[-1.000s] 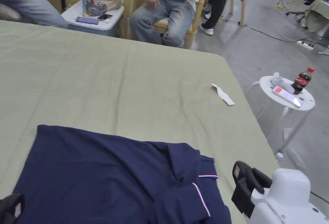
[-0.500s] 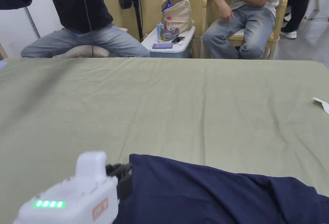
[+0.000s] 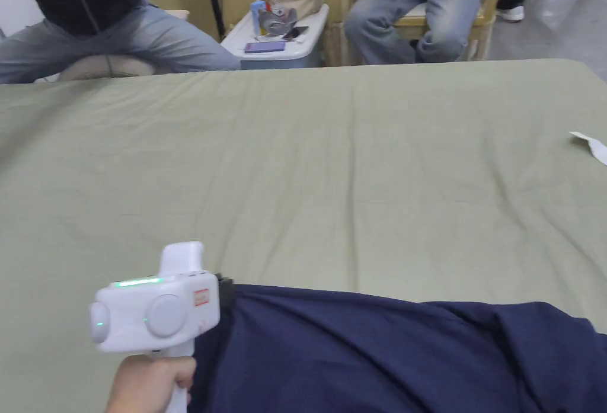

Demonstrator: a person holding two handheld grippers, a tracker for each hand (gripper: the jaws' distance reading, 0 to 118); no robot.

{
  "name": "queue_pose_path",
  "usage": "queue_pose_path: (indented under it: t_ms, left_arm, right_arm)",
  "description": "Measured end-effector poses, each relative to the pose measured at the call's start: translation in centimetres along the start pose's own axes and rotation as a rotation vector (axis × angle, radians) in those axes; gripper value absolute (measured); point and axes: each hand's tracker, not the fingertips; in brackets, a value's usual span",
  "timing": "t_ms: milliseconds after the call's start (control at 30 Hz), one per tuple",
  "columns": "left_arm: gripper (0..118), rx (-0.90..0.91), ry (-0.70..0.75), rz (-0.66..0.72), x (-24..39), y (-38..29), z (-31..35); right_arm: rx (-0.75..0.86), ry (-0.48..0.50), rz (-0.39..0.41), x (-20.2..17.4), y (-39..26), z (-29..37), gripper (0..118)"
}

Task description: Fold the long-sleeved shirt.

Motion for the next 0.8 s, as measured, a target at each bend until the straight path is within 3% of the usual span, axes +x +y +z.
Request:
queue_pose_path:
  t_ms: [67, 133, 233, 367, 400, 433, 467, 500, 533, 567, 667, 800]
  left_arm:
    - [2, -0.027, -0.04, 0.095, -0.9, 0.1, 0.0]
    - [2, -0.028, -0.007, -0.025, -0.4, 0.8, 0.9]
    - [2, 0.199, -0.025, -0.169, 1.4, 1.5, 6.8]
    - [2, 0.361, -0.121, -0.117, 3.2, 1.2, 15.7]
    - [2, 0.38, -0.127, -0.111, 3.3, 0.8, 17.3]
    - [2, 0.367, -0.143, -0.088, 3.2, 0.4, 18.2]
    - [2, 0.358, -0.154, -0.077, 3.0, 0.0, 18.6]
    - [2, 0.355, -0.158, -0.072, 2.9, -0.2, 18.9]
    - [2, 0.342, -0.154, -0.068, 2.3, -0.6, 18.5]
    - [2, 0.327, -0.147, -0.066, 2.1, -0.8, 18.3]
    - [2, 0.283, -0.121, -0.063, 1.4, -1.6, 17.4]
    - [2, 0.244, -0.106, -0.076, 1.2, -1.9, 16.3]
  right_arm:
    - [-0.001, -0.005, -0.009, 0.1, 0.1, -0.4, 0]
    - [0.019, 0.005, 0.01, 0.2, 1.1, -0.2, 0]
    - [0.122, -0.035, 0.09, 0.2, 3.5, 0.7, 0]
    - [0.143, -0.02, 0.091, 1.7, 7.5, -1.2, 3]
    - [0.14, -0.008, 0.079, 2.3, 8.2, -2.3, 17]
    - [0.113, 0.022, 0.052, 3.0, 9.1, -3.8, 43]
    - [0.072, 0.083, 0.011, 3.9, 9.8, -5.7, 54]
    - [0.026, 0.125, -0.034, 4.6, 10.4, -7.5, 54]
    - [-0.024, 0.175, -0.097, 5.4, 10.8, -9.8, 82]
    - [-0.051, 0.195, -0.142, 5.9, 11.1, -11.6, 93]
    - [-0.133, 0.238, -0.162, 6.1, 11.5, -17.3, 94]
    - [-0.345, 0.255, -0.021, 4.3, 10.6, -23.4, 94]
